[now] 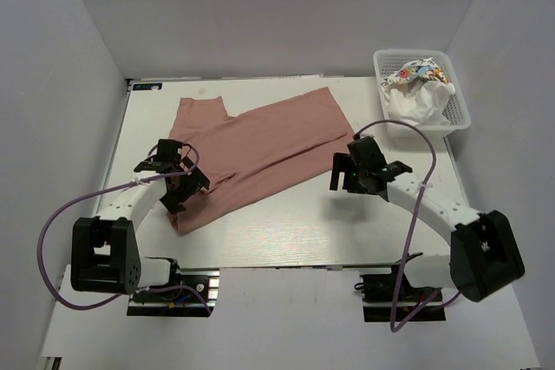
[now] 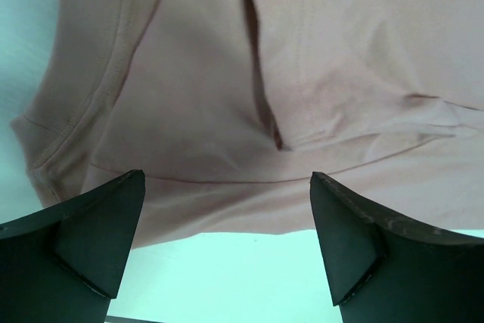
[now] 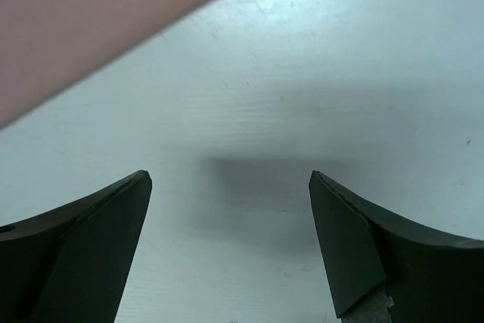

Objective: Fold and stack the t-shirts

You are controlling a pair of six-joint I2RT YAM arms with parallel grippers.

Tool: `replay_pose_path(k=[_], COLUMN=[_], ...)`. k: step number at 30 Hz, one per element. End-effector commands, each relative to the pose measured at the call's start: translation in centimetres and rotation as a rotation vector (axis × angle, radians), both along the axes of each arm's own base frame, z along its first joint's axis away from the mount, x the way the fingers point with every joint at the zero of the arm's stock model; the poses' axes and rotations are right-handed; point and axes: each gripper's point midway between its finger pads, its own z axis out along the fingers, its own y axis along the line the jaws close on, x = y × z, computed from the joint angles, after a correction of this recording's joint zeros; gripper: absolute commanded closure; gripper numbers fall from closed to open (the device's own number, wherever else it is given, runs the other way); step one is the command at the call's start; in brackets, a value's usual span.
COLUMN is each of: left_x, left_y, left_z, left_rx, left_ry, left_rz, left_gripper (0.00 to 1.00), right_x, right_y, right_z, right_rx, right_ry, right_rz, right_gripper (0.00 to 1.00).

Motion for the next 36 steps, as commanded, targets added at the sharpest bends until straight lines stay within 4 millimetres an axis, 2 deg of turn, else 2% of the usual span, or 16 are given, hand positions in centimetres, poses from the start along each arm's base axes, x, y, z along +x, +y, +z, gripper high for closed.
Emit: replay_pose_path(k=[1,4,5,7,11,12,13,18,20,24,26,28,29,30,32,36], left_x=[2.2,3.2,3.4,3.6,3.8,4.1,4.2,4.4,4.6,4.7,5.1,5.4,5.4,5.3,5.0,4.8], left_y=[-0.7,-1.2,-1.5,-1.7,-1.8,-1.9,-1.7,-1.7,-1.9,-2.2,-2.4,-2.6,-2.6,-2.6,-2.8,-3.5], left_z=[2.4,3.1,3.2,3.4,3.7,4.3,4.2,4.6,4.7,5.1,5.5,5.9,5.9,5.9,5.9,6.0], left_rx=[-0.014,-0.032,-0.045,-0.050,-0.056,-0.057,-0.046,-0.045,-0.055,-0.069,-0.075,-0.085,-0.085,-0.080,-0.090,-0.122], left_ry=[-0.085,-0.108,-0.117,-0.118,-0.127,-0.145,-0.146,-0.155,-0.164,-0.182,-0.201,-0.211,-0.211,-0.212,-0.210,-0.211], left_rz=[-0.039,-0.069,-0.075,-0.089,-0.102,-0.103,-0.098,-0.107,-0.112,-0.130,-0.144,-0.149,-0.149,-0.157,-0.162,-0.213], left_gripper=[0.00,0.00,0.00,0.00,0.00,0.00,0.00,0.00,0.00,0.00,0.00,0.00,0.00,0.00,0.00,0.00], right_x=[3.3,6.0,6.9,9.7,14.6,16.1,17.0,18.9,18.4,15.4,12.2,10.0,7.9,7.3,3.2,-1.0], right_y=[0.4,1.4,1.8,2.5,3.9,4.8,5.3,5.1,4.8,2.6,1.6,1.0,0.2,0.1,-1.0,-2.1], right_z=[4.3,6.3,5.3,7.2,4.4,2.7,3.1,-0.5,-1.6,-4.0,-5.4,-5.3,-6.8,-6.2,-7.5,-6.1], right_rx=[0.020,0.027,0.017,0.036,0.027,0.047,0.062,0.124,0.131,0.118,0.124,0.138,0.121,0.140,0.123,0.152], right_ry=[-0.186,-0.275,-0.252,-0.311,-0.246,-0.209,-0.217,-0.159,-0.135,-0.063,-0.014,-0.004,0.044,0.043,0.127,0.161], right_rz=[-0.007,0.011,0.011,-0.009,-0.004,0.024,0.029,0.004,-0.006,-0.071,-0.091,-0.117,-0.132,-0.161,-0.183,-0.251], right_gripper=[0.10,0.10,0.10,0.10,0.10,0.10,0.10,0.10,0.10,0.10,0.10,0.10,0.10,0.10,0.10,0.10])
